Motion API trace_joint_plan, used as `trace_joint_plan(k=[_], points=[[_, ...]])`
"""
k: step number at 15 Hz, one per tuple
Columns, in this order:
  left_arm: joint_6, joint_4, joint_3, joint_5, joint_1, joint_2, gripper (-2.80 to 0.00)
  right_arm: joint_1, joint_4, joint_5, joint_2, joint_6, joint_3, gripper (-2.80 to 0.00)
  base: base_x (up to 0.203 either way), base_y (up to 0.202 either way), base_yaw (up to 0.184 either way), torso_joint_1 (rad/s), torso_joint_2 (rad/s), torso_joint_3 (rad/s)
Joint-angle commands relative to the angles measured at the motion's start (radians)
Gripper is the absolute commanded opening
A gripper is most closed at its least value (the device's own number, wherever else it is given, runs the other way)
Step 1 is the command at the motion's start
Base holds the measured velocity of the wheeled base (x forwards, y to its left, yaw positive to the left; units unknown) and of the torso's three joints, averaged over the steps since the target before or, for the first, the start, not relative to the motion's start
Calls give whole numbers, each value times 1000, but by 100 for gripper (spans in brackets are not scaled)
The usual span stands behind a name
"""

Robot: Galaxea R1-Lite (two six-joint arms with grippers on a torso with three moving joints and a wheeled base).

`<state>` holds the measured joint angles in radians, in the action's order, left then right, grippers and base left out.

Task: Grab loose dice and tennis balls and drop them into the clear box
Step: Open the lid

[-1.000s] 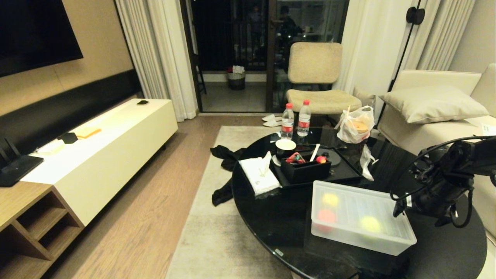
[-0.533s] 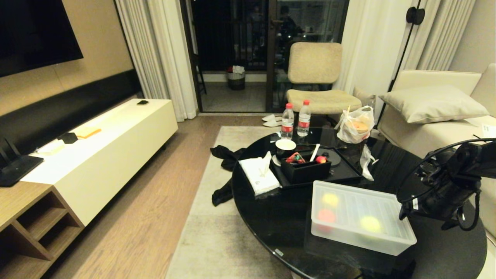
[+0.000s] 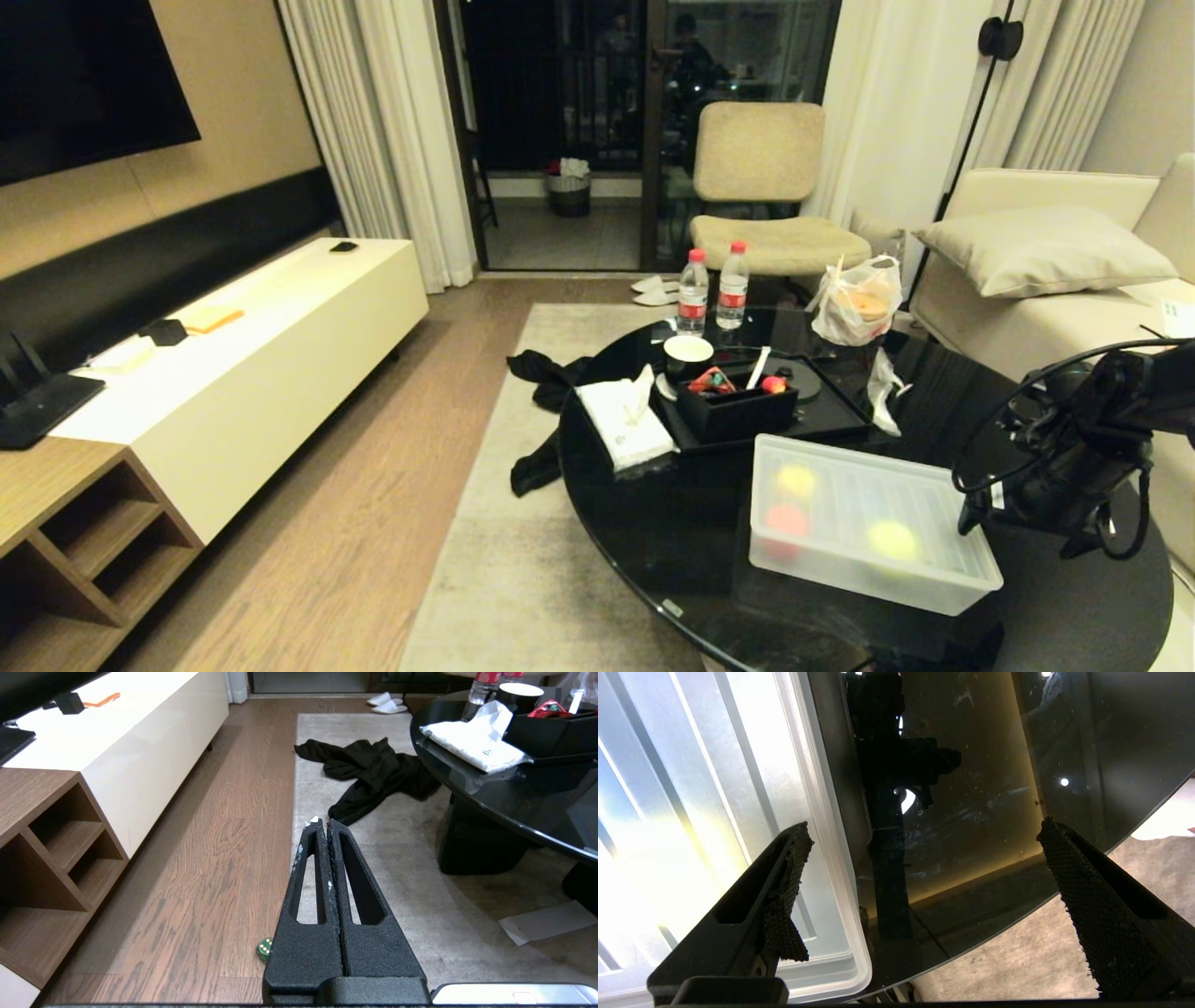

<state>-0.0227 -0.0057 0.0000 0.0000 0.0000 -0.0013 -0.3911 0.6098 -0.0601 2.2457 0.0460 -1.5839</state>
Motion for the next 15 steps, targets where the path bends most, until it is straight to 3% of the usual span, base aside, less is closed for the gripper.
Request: trace_joint_plan(k=[1,4,5,15], points=[[0,0,3,0,0,1,-280,1,4,-1,-1,0,-8,0,0,0,0,0,0,0],[0,0,3,0,0,1,-280,1,4,-1,-5,0,-7,0,0,0,0,0,0,0],[0,0,3,0,0,1,-280,1,4,0,-4,0,-7,-280,0,0,0,0,0,0],[0,0,3,0,0,1,-280,41,4,6,32,12,-2,-280,0,0,0,0,0,0]])
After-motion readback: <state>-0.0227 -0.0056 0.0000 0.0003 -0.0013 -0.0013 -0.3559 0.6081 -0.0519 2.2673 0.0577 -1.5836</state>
